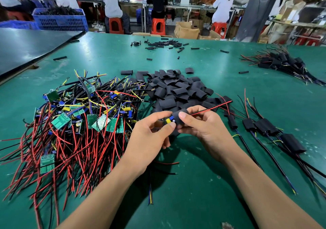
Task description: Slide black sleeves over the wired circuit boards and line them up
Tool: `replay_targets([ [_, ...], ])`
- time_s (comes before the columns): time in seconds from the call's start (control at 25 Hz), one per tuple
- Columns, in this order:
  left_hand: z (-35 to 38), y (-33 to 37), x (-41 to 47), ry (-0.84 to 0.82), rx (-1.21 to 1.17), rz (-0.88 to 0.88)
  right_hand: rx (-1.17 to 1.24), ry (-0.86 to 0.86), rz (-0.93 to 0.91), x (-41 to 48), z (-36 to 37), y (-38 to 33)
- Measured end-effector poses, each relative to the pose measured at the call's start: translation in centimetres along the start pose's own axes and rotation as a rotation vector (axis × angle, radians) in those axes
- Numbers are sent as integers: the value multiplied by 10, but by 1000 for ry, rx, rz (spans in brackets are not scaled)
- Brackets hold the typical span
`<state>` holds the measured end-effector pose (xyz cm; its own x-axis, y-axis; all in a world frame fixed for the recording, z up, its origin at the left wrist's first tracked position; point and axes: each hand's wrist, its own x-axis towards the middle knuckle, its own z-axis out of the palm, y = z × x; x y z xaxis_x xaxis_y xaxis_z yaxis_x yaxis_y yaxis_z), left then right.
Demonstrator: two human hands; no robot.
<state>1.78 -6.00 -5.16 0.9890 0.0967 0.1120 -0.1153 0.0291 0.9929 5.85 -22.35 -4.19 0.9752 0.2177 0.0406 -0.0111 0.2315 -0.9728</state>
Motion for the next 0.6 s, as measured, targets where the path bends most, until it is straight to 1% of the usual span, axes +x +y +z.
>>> replay_targets([
  [0.12, -2, 1, 1, -1, 6, -5, -27, -48, 18, -1, -3, -2],
  [0.24, -3, 2, 1, -6, 10, -19, -19, -102, 85, -2, -5, -4],
  [0.44, -3, 1, 1, -21, -4, -61, 62, -134, 224, -4, -7, -10],
  [0.6, -4, 1, 0, 0, 51, -48, 20, -154, 265, -5, -8, -9],
])
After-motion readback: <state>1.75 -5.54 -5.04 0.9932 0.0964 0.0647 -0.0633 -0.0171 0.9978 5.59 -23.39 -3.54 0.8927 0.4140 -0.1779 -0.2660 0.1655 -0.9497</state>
